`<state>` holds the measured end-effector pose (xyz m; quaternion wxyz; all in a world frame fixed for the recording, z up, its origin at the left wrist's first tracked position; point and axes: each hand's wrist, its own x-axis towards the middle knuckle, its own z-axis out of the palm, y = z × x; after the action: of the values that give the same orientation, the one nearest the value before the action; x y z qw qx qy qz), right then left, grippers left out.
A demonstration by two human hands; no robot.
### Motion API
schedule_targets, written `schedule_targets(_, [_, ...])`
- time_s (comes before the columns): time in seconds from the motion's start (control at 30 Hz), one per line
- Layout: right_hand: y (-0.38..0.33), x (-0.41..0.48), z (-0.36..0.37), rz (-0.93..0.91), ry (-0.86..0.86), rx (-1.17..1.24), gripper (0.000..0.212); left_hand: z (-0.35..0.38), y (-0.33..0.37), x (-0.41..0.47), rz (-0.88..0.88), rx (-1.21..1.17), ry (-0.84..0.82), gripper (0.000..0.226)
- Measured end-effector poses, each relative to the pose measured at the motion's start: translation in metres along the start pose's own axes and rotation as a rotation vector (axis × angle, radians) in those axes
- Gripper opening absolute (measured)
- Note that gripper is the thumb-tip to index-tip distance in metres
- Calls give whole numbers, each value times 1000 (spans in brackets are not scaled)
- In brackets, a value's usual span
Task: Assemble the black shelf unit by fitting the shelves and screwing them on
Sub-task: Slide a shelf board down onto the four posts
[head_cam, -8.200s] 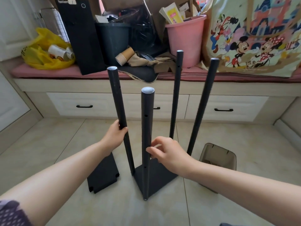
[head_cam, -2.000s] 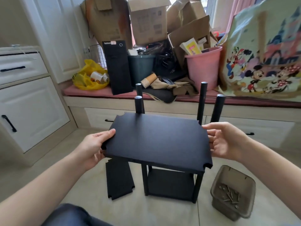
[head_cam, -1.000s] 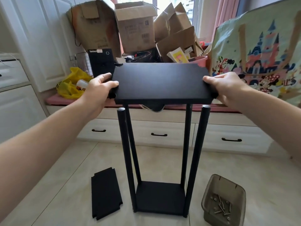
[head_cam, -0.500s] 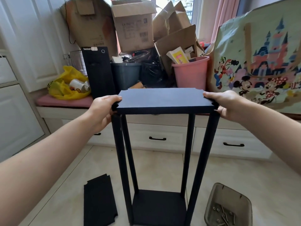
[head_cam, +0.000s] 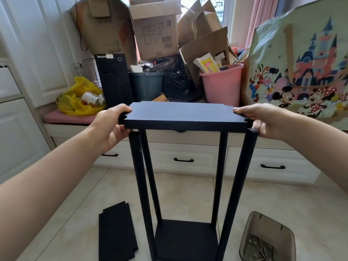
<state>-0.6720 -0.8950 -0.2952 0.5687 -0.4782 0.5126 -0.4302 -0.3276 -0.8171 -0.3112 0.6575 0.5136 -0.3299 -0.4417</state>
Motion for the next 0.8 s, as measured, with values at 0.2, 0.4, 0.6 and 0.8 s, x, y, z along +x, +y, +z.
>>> schedule_targets(0.2, [3, 2, 4, -1, 11, 8, 37, 1, -4, -5, 2, 33, 29, 15])
schedule_targets(0.4, [5, 6, -3, 36, 25, 76, 34, 6, -12, -4, -28, 27, -62, 21])
schedule_targets(0.6, [6, 7, -8, 46, 17, 116, 25, 5, -15, -2, -18, 157, -63, 35])
schedule_targets(0.8, [6, 6, -10, 44, -5, 116, 17, 4, -11, -3, -61, 200, -89, 36])
